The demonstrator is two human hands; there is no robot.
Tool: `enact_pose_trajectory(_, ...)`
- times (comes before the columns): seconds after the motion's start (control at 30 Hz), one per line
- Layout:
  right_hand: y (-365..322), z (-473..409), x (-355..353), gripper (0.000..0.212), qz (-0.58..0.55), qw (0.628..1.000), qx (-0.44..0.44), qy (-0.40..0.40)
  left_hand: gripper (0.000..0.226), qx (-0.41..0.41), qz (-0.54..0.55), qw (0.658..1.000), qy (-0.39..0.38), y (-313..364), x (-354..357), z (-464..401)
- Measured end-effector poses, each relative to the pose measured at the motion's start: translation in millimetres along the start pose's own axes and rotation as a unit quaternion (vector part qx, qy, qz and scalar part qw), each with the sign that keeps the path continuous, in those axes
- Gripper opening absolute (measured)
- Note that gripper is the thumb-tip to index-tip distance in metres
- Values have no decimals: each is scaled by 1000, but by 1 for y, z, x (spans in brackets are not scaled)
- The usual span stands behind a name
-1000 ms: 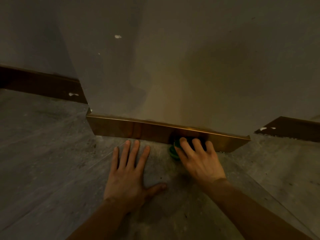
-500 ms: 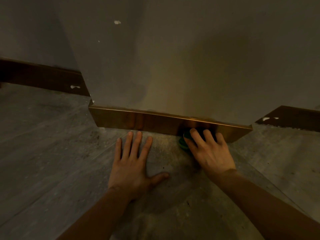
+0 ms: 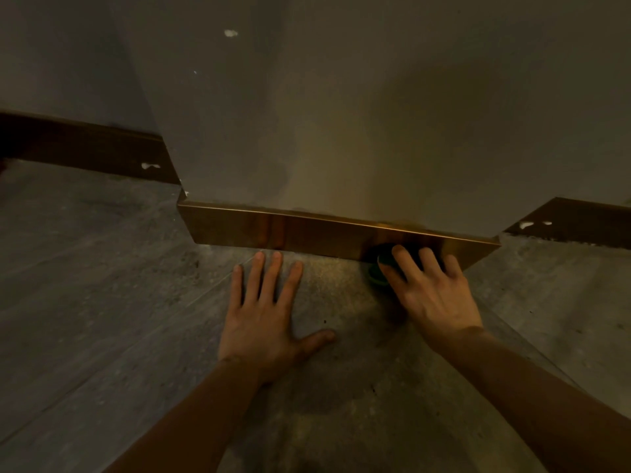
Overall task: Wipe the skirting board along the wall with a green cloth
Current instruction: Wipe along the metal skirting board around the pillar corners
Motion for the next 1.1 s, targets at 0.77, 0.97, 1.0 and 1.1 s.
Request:
enact_pose_trajectory(0.77, 21, 21, 3, 78, -23, 998, 53, -9, 115, 2, -4, 1000, -6, 2, 1, -3)
enact_pose_trajectory(0.97, 15, 27, 3, 79, -38, 997, 67, -28, 114, 0, 2, 1000, -10, -1, 2, 0)
enact_pose_trajectory(1.0, 14, 29, 2, 80, -38, 996, 69, -33, 114, -1, 3, 1000, -12, -1, 2, -1)
enact_pose_trajectory(1.1, 15, 32, -2, 78, -42, 995, 76, -40, 114, -4, 2, 1000, -16, 0, 1, -1)
Point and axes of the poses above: each hand's wrist, its own z-axis away from the middle knuckle, its own x-axis out of the palm, y = z × x, the point moved 5 cm from there along -z, towards the middle knuckle, and after that the axes turned 4 degrees about z, right-handed, at the moved point
